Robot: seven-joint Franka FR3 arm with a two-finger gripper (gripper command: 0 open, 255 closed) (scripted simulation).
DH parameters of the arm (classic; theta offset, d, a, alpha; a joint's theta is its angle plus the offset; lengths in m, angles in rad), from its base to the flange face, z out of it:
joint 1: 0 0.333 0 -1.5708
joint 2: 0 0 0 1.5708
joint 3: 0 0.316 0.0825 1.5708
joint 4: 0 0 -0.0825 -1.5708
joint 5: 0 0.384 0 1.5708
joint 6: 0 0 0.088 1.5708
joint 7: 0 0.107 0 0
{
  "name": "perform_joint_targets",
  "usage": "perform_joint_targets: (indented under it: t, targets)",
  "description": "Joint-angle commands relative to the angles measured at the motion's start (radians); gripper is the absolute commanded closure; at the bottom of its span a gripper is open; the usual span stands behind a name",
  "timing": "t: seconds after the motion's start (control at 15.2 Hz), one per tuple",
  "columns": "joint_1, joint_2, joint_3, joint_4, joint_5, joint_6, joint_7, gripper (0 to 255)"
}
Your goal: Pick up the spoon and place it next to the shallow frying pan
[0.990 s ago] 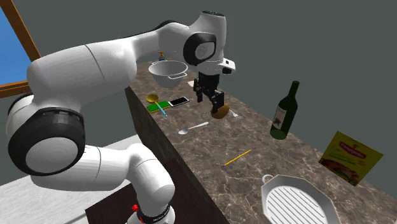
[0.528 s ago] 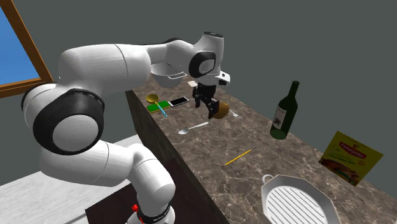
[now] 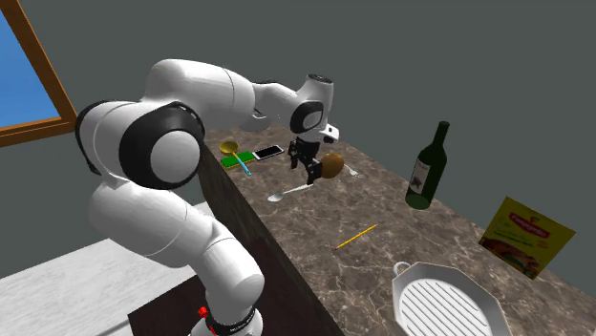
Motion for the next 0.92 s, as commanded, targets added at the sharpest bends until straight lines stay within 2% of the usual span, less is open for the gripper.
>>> perform_joint_targets:
  t: [0.0,0.4,0.86]
  targets:
    - [0.009,0.064,0.027,0.005,0.017,0.055,0.026,0]
    - [0.029,0.280,0.090,0.051,0.039,0.204,0.096,0]
    - [0.038,0.328,0.105,0.011,0.044,0.293,0.097,0]
